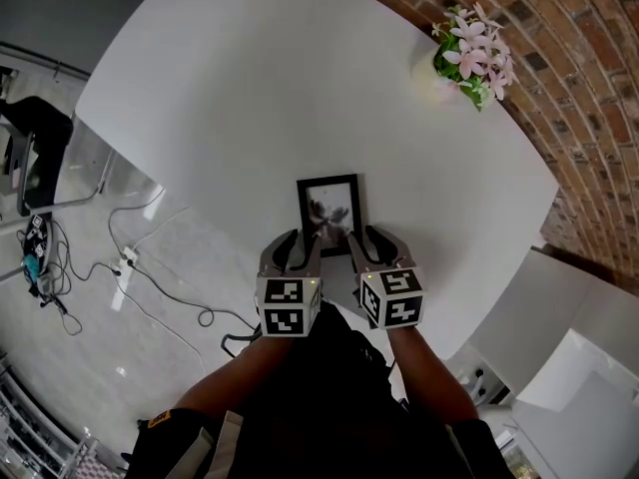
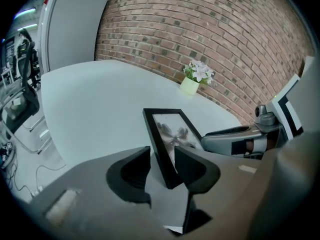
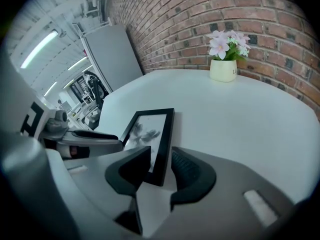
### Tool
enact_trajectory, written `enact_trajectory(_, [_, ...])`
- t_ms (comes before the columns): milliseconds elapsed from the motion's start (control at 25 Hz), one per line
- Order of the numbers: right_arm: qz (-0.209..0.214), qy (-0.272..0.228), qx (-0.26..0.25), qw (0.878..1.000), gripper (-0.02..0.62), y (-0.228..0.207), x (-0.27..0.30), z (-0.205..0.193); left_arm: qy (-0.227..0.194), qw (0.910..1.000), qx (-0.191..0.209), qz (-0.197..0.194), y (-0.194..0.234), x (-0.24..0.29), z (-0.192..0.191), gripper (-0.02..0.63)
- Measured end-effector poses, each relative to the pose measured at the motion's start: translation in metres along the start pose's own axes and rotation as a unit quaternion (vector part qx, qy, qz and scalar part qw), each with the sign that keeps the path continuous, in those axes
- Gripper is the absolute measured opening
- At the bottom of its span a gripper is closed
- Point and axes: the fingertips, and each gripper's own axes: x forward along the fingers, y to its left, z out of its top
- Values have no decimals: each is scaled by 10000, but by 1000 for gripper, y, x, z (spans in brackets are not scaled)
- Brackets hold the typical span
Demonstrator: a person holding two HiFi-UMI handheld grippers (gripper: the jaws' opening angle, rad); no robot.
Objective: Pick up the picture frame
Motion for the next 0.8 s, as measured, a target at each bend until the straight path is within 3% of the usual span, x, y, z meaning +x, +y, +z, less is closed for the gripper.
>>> enact_trajectory(800, [62, 158, 123, 9998, 110, 7, 8, -9, 15, 10000, -78, -17, -3, 5, -7, 137])
